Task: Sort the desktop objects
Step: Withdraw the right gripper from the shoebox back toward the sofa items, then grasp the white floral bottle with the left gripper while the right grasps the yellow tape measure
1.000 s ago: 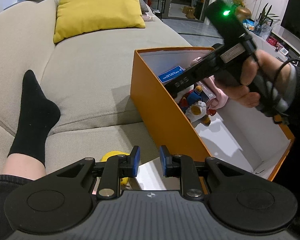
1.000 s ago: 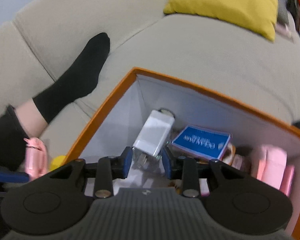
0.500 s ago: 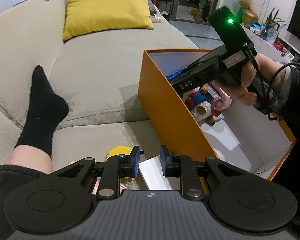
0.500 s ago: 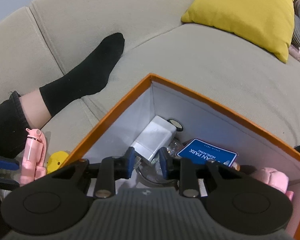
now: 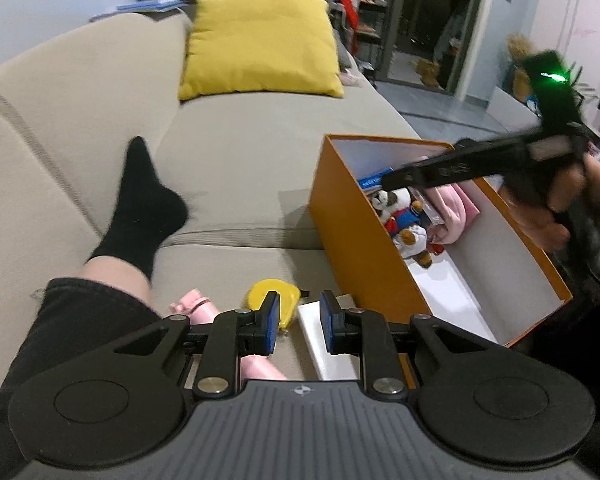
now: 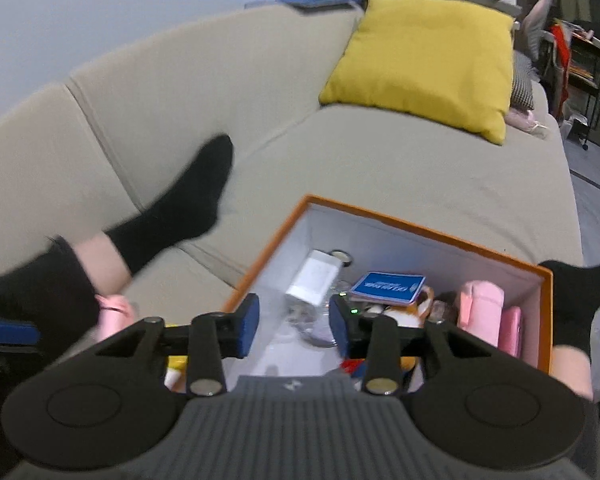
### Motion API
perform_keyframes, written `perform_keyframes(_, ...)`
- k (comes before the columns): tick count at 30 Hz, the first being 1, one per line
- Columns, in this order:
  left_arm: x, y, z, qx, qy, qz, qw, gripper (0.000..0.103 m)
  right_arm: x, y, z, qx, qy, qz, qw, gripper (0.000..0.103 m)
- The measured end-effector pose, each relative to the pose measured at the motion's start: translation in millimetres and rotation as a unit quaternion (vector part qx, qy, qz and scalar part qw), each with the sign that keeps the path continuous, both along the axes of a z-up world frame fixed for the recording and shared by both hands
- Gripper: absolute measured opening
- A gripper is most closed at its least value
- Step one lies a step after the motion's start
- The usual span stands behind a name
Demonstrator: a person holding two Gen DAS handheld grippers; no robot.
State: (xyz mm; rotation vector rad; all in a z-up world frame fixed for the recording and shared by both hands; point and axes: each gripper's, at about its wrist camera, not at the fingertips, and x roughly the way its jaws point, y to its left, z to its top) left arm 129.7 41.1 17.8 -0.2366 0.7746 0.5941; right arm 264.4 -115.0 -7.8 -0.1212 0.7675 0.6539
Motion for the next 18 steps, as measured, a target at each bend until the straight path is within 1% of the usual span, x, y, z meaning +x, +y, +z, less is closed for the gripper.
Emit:
perform_keyframes(2, -8, -5, 4, 0.010, -0.006, 0.012, 0.9999, 0.027, -20, -2, 9, 0.024, -0.002, -0.004, 1.000, 0.051)
perform_keyframes(5, -21, -13, 10, 0.021, -0.010, 0.033, 0.9992, 0.029, -47, 2, 20, 0.051, 0.000, 0.007, 0.999, 0.051)
perform_keyframes(9, -42, -15, 13, 0.015, -0.013, 0.067, 0.9976, 0.029, -81, 13, 27, 0.077, 0.002, 0.021, 0.997, 0.055)
perform_keyframes(12, -59, -17, 10, 0.008, -0.007, 0.095, 0.9954, 0.029, -102, 23, 25, 0.080, 0.011, 0.031, 0.996, 0.056)
perform_keyframes(16, -83, -19, 1, -0.006, -0.001, 0.126, 0.9921, 0.029, -120, 32, 15, 0.095, 0.045, 0.033, 0.994, 0.054)
perform_keyframes(18, -93, -20, -5, -0.011, 0.003, 0.134, 0.9909, 0.029, -129, 35, 10, 0.089, 0.047, 0.035, 0.994, 0.054)
